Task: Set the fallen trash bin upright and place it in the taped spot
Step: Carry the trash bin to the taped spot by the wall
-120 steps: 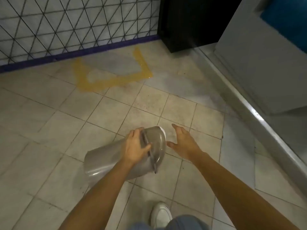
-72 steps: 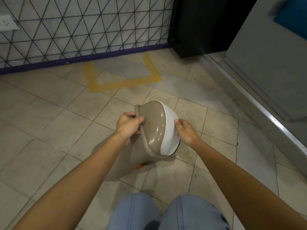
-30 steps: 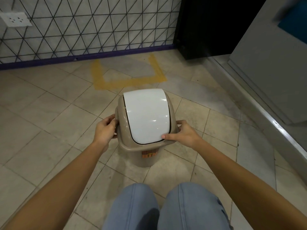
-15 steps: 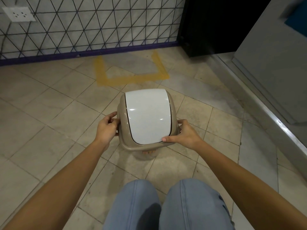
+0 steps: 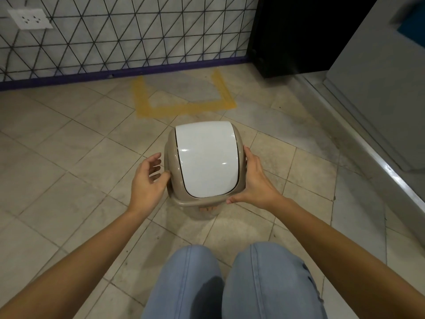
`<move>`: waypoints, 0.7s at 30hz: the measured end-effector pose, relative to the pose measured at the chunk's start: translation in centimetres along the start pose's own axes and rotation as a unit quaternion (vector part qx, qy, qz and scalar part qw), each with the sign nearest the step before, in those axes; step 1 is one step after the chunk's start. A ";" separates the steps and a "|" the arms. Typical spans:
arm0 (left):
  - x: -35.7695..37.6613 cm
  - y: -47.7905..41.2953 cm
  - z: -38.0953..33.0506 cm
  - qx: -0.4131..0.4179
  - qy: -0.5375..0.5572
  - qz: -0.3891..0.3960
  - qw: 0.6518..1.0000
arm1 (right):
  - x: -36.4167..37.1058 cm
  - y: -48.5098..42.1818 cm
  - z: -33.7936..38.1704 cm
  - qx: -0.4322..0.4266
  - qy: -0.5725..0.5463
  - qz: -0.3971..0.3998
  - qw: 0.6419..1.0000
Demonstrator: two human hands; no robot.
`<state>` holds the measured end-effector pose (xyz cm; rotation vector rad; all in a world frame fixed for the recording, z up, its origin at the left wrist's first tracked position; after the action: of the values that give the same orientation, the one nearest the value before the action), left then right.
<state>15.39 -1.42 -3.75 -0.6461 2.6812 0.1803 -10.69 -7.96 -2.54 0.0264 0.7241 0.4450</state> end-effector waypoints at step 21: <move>2.5 -1.3 -2.0 0.082 -0.071 0.089 0.990 | 0.0 -4.2 1.8 0.004 -0.003 -0.027 1.000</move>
<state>13.23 -4.04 -2.90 -0.3314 2.5809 0.0495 -7.90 -11.58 -1.87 0.0165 0.7203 0.3910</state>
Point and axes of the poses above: each hand's wrist, its own y-axis away from the middle knuckle, its own x-axis out of the palm, z = x × y, the point moved 7 cm from there along -y, towards the middle knuckle, and after that the axes turned 5 degrees about -y, right-handed, at the moved point
